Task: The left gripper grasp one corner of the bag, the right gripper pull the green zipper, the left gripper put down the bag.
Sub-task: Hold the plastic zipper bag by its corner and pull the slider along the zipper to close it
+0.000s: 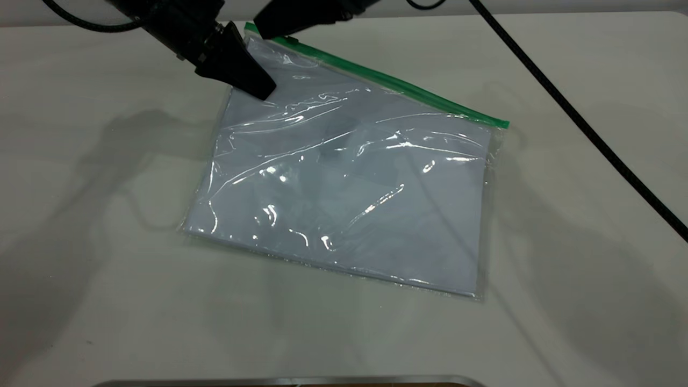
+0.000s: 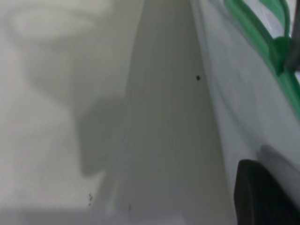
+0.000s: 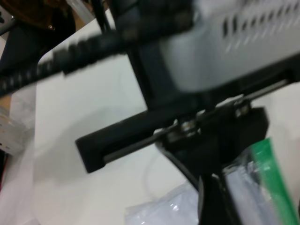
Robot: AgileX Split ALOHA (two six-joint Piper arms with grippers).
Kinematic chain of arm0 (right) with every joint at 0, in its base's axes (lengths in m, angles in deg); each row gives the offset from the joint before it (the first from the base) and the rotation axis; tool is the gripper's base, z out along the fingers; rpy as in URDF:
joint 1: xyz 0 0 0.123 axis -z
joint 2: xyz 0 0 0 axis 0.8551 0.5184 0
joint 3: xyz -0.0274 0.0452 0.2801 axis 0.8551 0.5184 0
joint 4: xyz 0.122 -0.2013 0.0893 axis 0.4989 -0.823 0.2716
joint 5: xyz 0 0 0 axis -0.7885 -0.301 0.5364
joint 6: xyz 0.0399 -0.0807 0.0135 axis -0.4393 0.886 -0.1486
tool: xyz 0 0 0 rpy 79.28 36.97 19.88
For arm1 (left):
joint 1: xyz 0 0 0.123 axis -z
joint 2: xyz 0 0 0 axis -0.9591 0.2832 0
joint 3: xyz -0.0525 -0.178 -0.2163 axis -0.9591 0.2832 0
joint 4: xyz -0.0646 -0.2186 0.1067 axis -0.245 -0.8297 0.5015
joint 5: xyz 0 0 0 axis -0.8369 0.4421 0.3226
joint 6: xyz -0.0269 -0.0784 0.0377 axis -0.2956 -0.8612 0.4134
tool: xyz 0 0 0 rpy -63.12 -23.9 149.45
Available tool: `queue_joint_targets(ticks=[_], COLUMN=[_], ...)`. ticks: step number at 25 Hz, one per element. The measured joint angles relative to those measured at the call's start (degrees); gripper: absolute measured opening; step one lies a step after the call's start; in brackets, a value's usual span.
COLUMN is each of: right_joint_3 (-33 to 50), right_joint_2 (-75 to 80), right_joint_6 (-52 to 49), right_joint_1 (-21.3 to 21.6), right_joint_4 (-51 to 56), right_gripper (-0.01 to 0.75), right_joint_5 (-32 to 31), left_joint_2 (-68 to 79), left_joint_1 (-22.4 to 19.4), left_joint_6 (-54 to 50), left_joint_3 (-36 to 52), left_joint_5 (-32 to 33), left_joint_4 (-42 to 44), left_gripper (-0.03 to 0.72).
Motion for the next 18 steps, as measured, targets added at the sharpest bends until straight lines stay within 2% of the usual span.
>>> queue_joint_targets(ticks=[12, 18], right_joint_3=[-1.4, -1.4], right_joint_2=[3.57, 3.62], right_joint_6=[-1.41, -1.45], right_joint_1=[1.52, 1.52], right_joint_4=[-1.13, -1.81], right_gripper=[0.464, 0.388], right_joint_5=[2.76, 2.59], left_joint_2=[0.0, 0.0], left_joint_1=[0.25, 0.29], left_joint_6=[2.84, 2.94], left_joint_3=[0.0, 0.0], left_joint_5=[-0.46, -0.87], left_joint_4=[0.62, 0.66], left_gripper=[0.076, 0.076])
